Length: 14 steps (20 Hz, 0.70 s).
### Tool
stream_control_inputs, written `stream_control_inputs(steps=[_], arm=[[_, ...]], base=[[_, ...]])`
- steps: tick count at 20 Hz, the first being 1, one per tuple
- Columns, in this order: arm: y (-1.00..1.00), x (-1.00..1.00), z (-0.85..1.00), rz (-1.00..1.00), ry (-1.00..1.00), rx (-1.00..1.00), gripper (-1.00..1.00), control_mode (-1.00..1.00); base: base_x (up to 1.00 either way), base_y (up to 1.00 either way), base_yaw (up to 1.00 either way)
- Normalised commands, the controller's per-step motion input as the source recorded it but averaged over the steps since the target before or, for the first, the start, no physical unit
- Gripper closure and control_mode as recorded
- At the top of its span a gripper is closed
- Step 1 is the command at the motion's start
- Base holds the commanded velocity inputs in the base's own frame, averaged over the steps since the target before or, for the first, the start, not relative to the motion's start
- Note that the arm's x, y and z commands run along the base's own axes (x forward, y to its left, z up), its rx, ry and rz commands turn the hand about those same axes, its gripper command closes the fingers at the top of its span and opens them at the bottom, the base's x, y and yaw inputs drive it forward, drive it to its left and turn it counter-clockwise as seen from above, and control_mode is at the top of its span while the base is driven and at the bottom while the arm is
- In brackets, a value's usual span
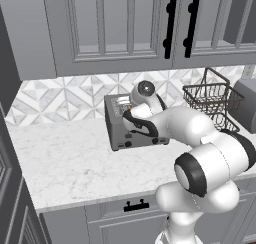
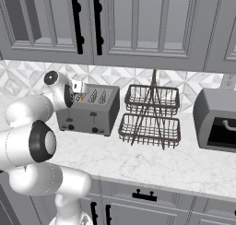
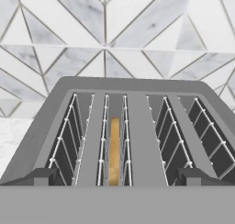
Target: Start the toaster. Once the lever pops up, take the bread to the plate on the dining counter.
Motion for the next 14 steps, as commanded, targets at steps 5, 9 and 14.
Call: stream_control_inputs(steps=[5,9,14], arm=[[0.0,0.0,0.0,0.0,0.0,0.0,-1.0,-1.0],[0.0,0.0,0.0,0.0,0.0,0.0,-1.0,-1.0],[0.0,0.0,0.0,0.0,0.0,0.0,-1.0,-1.0]], base=[[0.0,0.0,0.0],[0.0,0.0,0.0],[0.0,0.0,0.0]])
